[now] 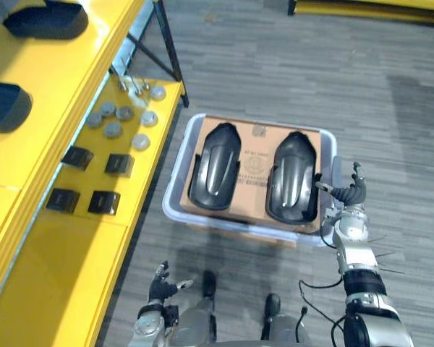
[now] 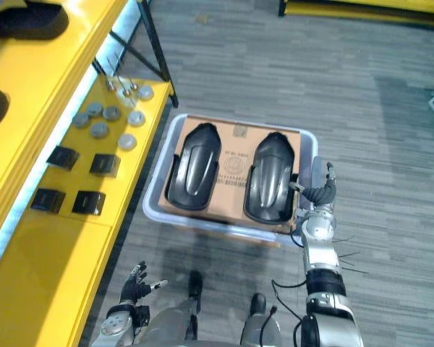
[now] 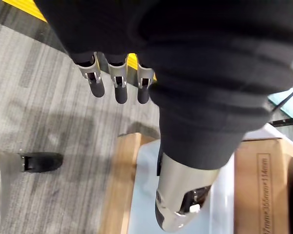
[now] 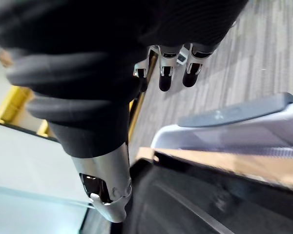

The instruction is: Walk over and take plastic housings, then place them on the shelf

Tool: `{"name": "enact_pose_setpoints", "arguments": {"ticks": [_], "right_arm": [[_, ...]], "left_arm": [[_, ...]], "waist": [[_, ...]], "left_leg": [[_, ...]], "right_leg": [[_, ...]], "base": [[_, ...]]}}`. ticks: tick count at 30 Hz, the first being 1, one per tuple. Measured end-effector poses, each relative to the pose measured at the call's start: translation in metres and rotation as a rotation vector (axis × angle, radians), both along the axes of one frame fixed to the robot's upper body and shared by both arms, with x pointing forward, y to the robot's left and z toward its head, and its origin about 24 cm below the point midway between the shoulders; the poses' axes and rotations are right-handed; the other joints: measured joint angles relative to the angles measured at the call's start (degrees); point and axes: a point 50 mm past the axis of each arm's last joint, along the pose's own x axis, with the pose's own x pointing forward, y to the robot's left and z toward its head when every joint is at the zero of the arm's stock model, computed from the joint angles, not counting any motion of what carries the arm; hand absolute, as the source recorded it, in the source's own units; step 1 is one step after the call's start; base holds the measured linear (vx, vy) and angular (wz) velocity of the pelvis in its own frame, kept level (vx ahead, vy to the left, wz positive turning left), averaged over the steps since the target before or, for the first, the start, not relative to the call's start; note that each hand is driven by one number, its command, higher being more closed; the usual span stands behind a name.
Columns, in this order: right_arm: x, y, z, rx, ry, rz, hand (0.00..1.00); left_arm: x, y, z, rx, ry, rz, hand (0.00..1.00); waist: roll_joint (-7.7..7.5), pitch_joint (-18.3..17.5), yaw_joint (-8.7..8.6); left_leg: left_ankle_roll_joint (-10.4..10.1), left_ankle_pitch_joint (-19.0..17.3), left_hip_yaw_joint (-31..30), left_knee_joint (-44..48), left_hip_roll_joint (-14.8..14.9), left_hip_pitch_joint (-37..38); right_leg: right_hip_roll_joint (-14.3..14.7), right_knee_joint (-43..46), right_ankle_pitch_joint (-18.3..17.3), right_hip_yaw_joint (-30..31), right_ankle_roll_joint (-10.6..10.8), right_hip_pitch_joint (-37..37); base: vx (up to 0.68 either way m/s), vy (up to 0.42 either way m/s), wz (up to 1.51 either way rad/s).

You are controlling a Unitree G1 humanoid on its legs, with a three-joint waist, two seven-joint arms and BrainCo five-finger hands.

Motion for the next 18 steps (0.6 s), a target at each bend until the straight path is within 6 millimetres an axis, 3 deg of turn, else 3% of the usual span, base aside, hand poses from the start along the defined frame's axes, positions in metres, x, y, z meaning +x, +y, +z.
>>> {"name": "enact_pose_setpoints", "arguments": {"ticks": [2, 3, 6, 9, 18], "right_arm": [[0.006, -0.006, 0.000, 0.011, 0.033, -0.024, 0.00], [0.007, -0.007, -0.001, 0.016, 0.048, -0.034, 1.00], [0.012, -0.006, -0.005, 0.030, 0.097, -0.058, 1.00], [0.016, -0.017, 0.005, 0.026, 0.079, -0.087, 1.00], [0.011, -0.029, 0.013, 0.021, 0.041, -0.105, 1.00]], "left_arm": [[0.003, -0.003, 0.002, -0.001, -0.015, -0.001, 0.00], [0.004, -0.004, 0.003, -0.001, -0.018, -0.002, 0.00], [0.010, -0.004, 0.005, -0.005, -0.036, 0.017, 0.00], [0.016, -0.006, 0.008, -0.007, -0.052, 0.010, 0.00], [0.025, -0.018, 0.012, -0.030, -0.080, -0.026, 0.00]], "waist": [[0.57, 1.26, 0.64], [0.70, 1.52, 0.62], [0.78, 2.62, 0.92], [0.85, 3.90, 0.74], [0.74, 4.19, 0.41]], "left_leg": [[0.43, 0.59, -0.82, -0.05, -0.57, -0.82], [0.47, 0.74, -1.01, -0.07, -0.70, -1.05], [0.53, 1.29, -1.37, -0.10, -0.97, -2.02], [0.67, 1.55, -1.29, -0.16, -1.03, -2.56], [0.46, 1.40, -1.18, -0.26, -0.44, -2.40]], "right_leg": [[-0.45, -0.07, 0.47, -0.34, 0.35, -0.49], [-0.55, -0.12, 0.55, -0.68, 0.43, -0.52], [-0.63, -0.67, 1.16, -1.28, 0.29, -0.88], [-0.60, -1.13, 1.68, -1.16, 0.41, -1.30], [0.16, -1.86, 1.53, -1.10, 0.09, -0.99]], "base": [[-0.06, 0.065, 0.14], [-0.06, 0.060, 0.21], [-0.04, 0.040, 0.13], [-0.01, 0.002, -0.01], [0.02, -0.026, -0.02]]}}
